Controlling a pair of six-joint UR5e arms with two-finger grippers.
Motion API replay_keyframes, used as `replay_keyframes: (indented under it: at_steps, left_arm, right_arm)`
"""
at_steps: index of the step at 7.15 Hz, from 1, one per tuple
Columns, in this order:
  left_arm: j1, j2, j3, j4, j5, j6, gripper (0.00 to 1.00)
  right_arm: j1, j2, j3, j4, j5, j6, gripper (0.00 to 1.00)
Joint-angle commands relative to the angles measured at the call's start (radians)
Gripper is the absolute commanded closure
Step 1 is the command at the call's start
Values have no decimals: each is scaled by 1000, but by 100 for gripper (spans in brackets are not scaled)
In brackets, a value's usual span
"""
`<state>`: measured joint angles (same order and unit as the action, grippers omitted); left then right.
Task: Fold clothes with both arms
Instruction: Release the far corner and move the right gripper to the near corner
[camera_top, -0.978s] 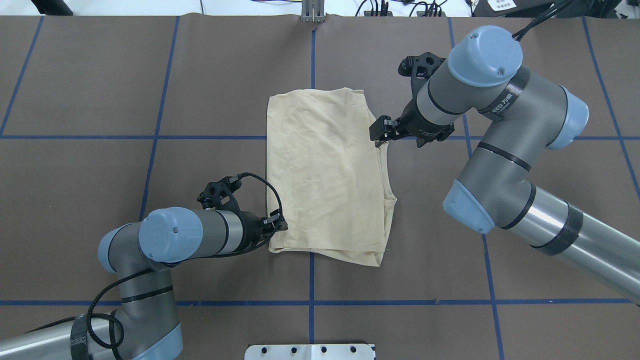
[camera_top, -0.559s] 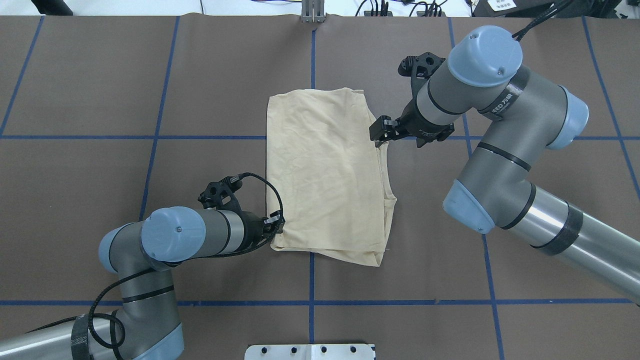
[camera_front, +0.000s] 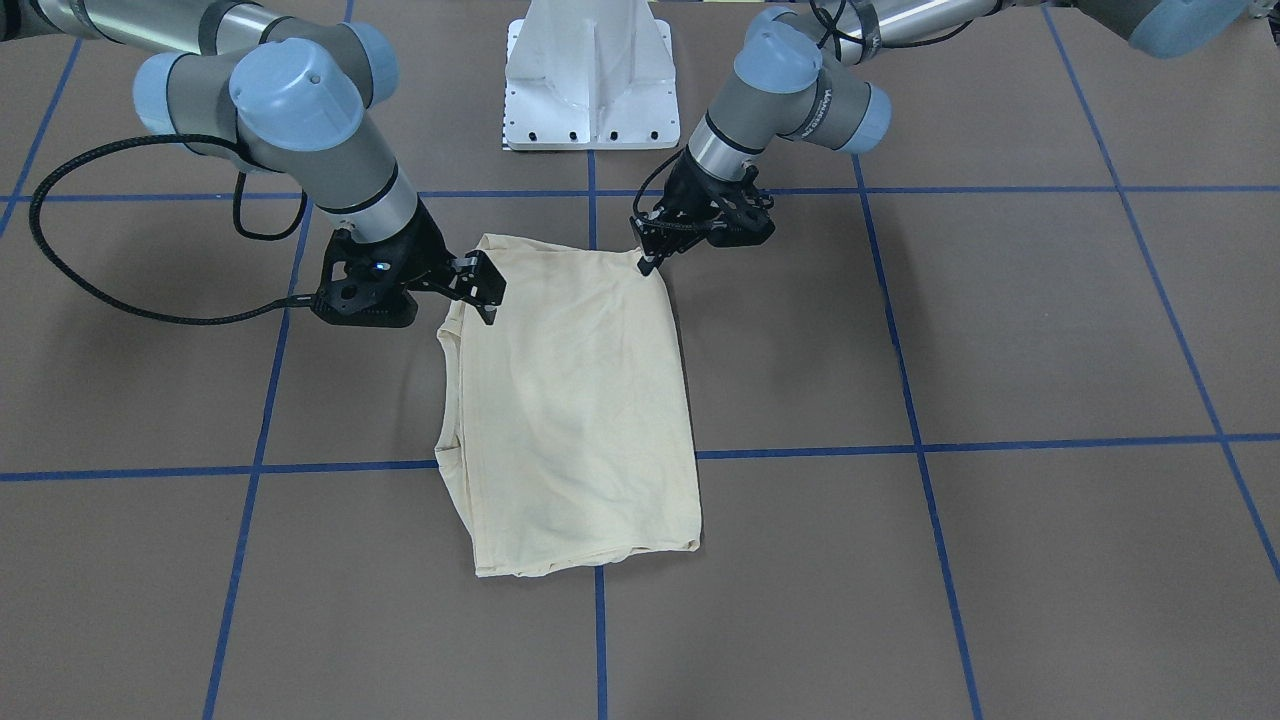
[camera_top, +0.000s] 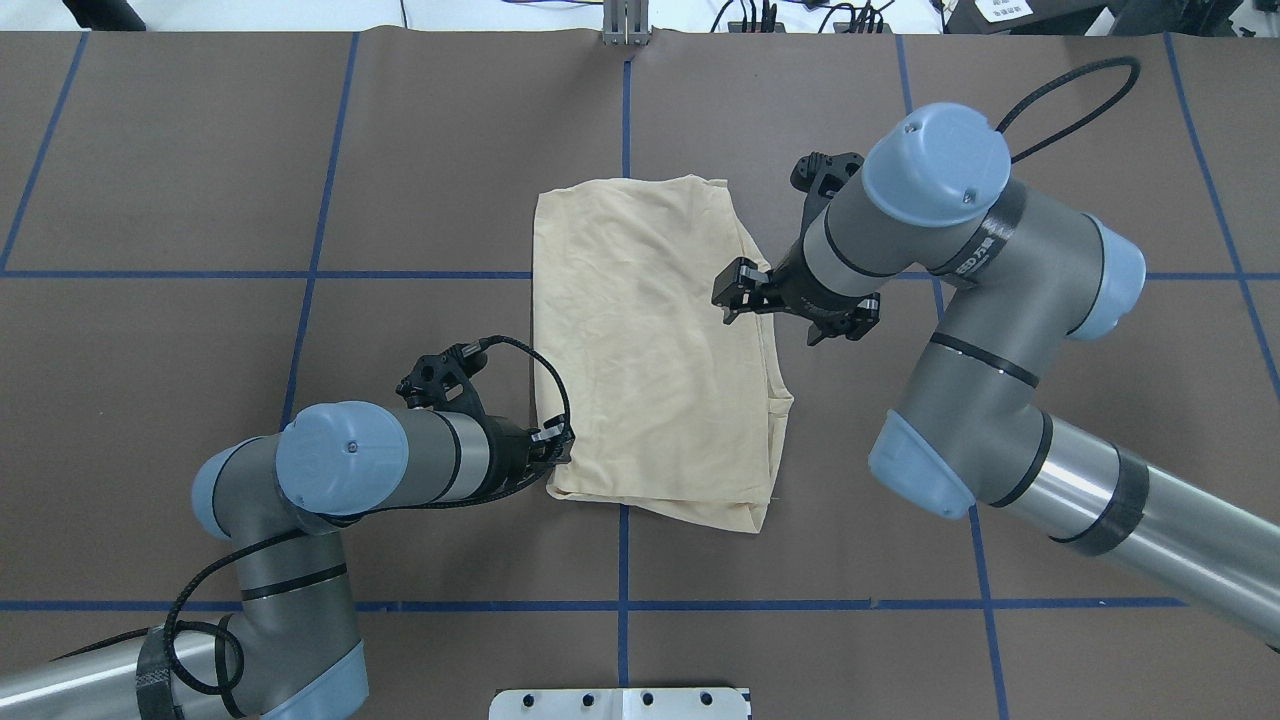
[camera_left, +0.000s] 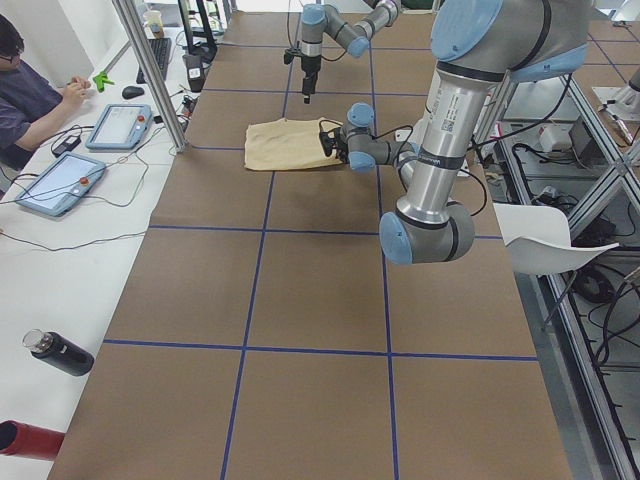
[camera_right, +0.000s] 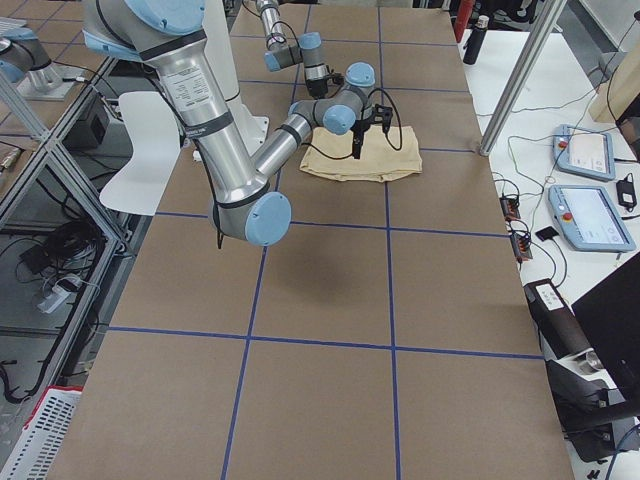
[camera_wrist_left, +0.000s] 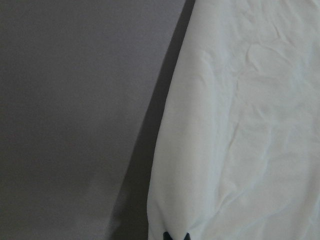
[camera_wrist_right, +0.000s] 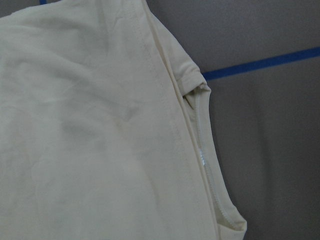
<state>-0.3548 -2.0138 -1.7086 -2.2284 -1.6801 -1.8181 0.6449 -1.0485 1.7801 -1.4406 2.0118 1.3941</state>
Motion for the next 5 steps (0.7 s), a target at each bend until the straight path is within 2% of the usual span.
replay_keyframes:
  at_steps: [1,3,5]
  left_arm:
    - [-1,0,-3,1,-9,-1,100]
    - [-1,0,-3,1,-9,-1,100]
    - [-1,0,-3,1,-7,-1,100]
  right_arm:
    - [-132,-5,2,-4,-135,191,0]
    - [-209,-14,4,-8,-194,337,0]
    - [-240,-28,8,-14,-212,414,0]
